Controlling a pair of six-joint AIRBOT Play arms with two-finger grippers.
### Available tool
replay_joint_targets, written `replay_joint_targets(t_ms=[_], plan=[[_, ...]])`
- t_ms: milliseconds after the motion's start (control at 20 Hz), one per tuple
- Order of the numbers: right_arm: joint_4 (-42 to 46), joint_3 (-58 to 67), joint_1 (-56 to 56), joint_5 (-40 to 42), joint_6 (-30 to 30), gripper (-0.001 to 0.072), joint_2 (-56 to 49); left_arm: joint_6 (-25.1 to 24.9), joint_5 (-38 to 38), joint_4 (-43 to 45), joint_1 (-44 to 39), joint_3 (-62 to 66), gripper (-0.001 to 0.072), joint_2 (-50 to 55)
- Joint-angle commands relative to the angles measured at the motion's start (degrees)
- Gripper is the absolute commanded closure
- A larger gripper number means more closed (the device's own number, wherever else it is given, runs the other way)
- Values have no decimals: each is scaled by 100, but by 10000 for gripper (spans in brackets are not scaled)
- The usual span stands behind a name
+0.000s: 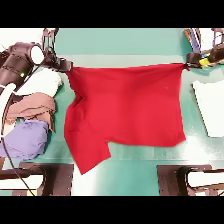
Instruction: Fold the shirts.
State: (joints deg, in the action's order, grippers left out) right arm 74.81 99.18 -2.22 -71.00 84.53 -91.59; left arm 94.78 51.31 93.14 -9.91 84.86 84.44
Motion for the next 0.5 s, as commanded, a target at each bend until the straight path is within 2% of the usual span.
replay_joint_targets(t_ms=[0,50,100,250,450], plan=[[-39,-52,-39,411,2,667,-350,122,61,-59,306,81,155,299],[-66,26,-11,332,2,450,-343,120,398,-57,404,238,155,297],[-170,192,46,61,2,343,-345,118,844,-61,525,433,155,284],[-323,293,238,-647,-96,345,-52,68,1845,-76,850,472,156,-114],[-332,-1001,487,-671,-170,345,1038,-83,2118,-306,920,-1235,155,-1316]])
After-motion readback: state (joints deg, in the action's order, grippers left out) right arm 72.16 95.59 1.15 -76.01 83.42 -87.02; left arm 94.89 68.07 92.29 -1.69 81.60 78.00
